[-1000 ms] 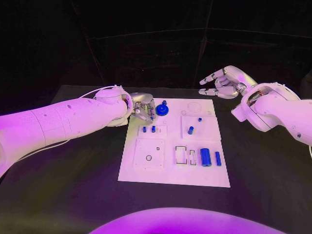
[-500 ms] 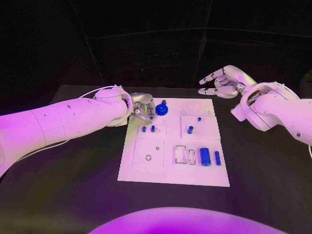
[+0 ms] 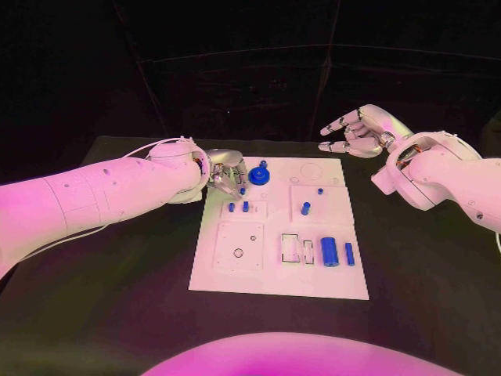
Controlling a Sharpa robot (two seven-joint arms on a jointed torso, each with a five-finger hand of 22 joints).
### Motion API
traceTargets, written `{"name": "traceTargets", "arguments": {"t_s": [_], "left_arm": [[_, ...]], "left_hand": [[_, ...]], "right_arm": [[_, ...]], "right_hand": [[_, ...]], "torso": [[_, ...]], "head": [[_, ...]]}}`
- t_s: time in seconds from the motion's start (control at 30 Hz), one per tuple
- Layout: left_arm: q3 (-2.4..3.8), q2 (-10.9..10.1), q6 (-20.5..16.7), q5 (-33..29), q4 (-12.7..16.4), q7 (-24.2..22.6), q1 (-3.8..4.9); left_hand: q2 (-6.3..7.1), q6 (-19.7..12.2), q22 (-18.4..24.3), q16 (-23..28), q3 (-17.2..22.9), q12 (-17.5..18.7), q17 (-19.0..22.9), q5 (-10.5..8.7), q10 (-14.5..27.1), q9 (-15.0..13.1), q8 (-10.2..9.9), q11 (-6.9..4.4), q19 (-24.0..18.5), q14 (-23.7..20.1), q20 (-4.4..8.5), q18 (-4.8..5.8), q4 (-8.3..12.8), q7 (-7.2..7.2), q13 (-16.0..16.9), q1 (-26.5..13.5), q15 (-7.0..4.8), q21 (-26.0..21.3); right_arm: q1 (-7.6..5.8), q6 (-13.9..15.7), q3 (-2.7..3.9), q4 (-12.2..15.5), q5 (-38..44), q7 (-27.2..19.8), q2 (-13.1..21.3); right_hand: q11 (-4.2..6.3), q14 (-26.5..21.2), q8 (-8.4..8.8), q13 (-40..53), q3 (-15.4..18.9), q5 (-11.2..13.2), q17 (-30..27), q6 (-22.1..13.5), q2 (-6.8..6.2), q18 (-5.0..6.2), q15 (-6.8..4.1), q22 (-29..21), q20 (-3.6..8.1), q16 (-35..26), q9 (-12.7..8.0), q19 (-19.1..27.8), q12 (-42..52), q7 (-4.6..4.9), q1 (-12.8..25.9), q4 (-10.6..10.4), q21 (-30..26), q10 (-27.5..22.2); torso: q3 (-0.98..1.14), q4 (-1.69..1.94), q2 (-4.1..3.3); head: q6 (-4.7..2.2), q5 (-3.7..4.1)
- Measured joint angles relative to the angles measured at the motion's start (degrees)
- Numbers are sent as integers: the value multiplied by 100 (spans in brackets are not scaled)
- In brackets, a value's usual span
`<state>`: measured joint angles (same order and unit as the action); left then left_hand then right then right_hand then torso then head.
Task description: Assemble the parts on the task board
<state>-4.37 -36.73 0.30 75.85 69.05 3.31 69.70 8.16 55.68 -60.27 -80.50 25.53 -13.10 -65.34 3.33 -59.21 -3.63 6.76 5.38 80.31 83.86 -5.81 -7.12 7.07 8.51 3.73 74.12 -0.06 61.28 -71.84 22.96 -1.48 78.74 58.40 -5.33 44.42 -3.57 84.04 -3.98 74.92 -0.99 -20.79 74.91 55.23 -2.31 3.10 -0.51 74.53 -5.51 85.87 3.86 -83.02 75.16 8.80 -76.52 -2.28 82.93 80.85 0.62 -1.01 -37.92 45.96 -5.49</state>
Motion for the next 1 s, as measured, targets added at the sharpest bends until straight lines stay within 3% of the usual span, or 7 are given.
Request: {"name": "traceTargets", "arguments": {"t_s": [0.1,0.27,0.43,0.63,0.7,0.87,1.0], "left_arm": [[0,-28,-15,0,3,0,0],[0,-118,-68,0,8,-6,-1],[13,-295,-166,-18,71,-19,-1],[27,-601,-527,-439,230,-216,8],[29,-682,-699,-813,293,-389,15],[27,-862,-1009,-2705,531,-1194,23],[23,-940,-1043,-4324,699,-1829,23]], "left_hand": [[0,-189,200,3,-47,91,33,0,177,0,-125,30,-64,19,-23,0,41,-22,-4,0,19,-212],[19,-206,374,23,-141,119,85,0,313,-5,-150,66,-94,-1,-52,0,44,-24,-4,19,39,-402],[-11,-206,424,23,-140,119,82,0,313,-7,-149,66,-114,20,-33,0,44,-24,-4,49,60,-444],[-172,104,479,23,-96,10,52,0,65,-65,-9,56,-114,20,-33,0,4,92,18,100,60,-525],[-256,222,536,58,-8,-72,116,0,-111,-72,52,42,-134,20,-46,1,-5,110,39,96,60,-589],[-483,321,1700,741,260,-162,1460,0,-263,-63,109,25,-798,-458,-33,-272,-63,131,37,123,47,-1883],[-477,321,1925,1244,336,-223,2335,0,-263,-40,124,25,-1092,-924,-47,-270,-51,131,27,118,73,-2222]], "right_arm": [[0,-14,0,-6,0,9,1],[0,-89,0,-33,28,70,14],[0,-236,0,-74,214,179,32],[13,-594,0,-92,943,404,55],[38,-706,0,-77,1244,485,58],[173,-961,0,-22,2173,719,41],[295,-1085,-7,-12,2769,877,6]], "right_hand": [[-12,0,0,-73,17,0,0,0,16,-1,0,-56,22,-58,0,22,-356,0,-16,17,-41,-250],[18,-12,0,-2179,-34,49,-18,-39,98,0,-13,-300,44,-421,0,148,-3082,3,-98,26,-182,-1685],[19,-10,-30,-3781,-272,139,-337,158,-11,72,-74,-618,51,-708,0,256,-4811,-12,-239,-37,-375,-1862],[-5,-10,-83,-4764,-586,258,-427,462,-117,92,-74,-679,51,-774,15,256,-5766,-40,-436,12,-405,-1838],[-41,-10,-83,-5004,-674,314,-441,527,-142,92,-74,-690,50,-800,15,256,-5960,-58,-461,19,-405,-1793],[-21,-10,-83,-5515,-899,526,-471,597,-203,92,-74,-754,50,-834,6,255,-6309,-80,-507,2,-466,-1655],[-21,10,-45,-5710,-959,578,-517,597,-280,91,-51,-853,27,-866,6,279,-6458,-80,-474,-28,-523,-1655]], "torso": [[0,1,0],[-1,1,2],[-2,1,2],[1,1,5],[2,1,6],[1,-8,4],[-5,-8,1]], "head": [[1,-2],[1,-8],[-14,5],[-49,51],[-79,103],[-136,225],[-168,320]]}}
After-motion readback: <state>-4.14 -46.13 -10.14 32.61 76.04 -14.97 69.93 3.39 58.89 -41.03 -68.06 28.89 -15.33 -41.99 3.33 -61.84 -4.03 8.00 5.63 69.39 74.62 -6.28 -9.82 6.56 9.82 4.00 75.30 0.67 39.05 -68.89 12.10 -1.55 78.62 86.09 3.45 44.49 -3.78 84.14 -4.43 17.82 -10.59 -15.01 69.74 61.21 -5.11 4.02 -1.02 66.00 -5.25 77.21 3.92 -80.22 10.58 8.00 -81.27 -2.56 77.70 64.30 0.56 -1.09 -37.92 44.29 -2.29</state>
